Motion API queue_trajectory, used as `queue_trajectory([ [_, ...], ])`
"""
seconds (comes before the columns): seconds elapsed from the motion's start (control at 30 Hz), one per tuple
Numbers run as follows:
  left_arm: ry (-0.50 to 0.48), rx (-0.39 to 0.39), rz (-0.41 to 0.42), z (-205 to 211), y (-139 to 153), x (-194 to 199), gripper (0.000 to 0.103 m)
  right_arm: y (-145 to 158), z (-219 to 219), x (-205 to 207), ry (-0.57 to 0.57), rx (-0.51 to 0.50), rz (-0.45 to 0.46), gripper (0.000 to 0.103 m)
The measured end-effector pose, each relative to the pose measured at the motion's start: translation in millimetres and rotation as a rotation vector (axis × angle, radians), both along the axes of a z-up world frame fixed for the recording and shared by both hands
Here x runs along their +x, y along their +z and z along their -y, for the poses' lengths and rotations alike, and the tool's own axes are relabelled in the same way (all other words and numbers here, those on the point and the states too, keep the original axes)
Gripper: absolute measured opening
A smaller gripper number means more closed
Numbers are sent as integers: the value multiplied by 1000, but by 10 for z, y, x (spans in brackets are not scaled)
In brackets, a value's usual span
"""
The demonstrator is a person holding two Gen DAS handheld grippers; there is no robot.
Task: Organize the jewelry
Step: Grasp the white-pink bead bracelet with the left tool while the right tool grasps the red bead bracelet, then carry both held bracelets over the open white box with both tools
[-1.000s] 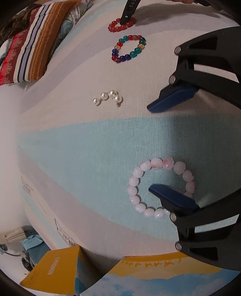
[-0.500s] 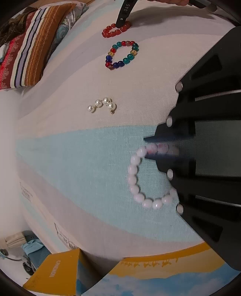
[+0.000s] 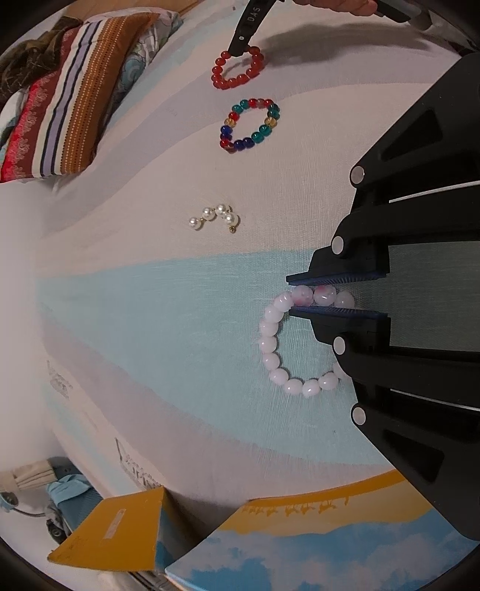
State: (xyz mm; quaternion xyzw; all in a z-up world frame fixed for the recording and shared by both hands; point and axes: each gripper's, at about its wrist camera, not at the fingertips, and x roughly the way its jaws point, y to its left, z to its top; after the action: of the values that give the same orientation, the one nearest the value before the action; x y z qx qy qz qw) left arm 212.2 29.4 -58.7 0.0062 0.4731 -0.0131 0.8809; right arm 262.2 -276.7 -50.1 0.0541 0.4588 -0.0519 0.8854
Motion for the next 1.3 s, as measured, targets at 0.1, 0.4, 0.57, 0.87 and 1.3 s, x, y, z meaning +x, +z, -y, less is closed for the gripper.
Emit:
queue_trajectory([
  [0.1, 4, -4, 3, -10, 35, -25, 10, 53, -12, -36, 8, 7, 16, 13],
  [0.4, 8, -6, 22, -42, 187, -112, 11, 228, -114, -186, 43, 12, 61, 13],
  [0.57, 10, -13, 34, -52, 294, -183, 11, 303, -162, -259, 57, 9, 67, 13],
  [0.87, 15, -26, 63, -90, 525, -346, 11, 451, -224, -413, 71, -4, 77, 13],
  [1.3, 30, -36, 110, -175, 888, -645, 11, 745, -397, -671, 97, -21, 102, 13],
])
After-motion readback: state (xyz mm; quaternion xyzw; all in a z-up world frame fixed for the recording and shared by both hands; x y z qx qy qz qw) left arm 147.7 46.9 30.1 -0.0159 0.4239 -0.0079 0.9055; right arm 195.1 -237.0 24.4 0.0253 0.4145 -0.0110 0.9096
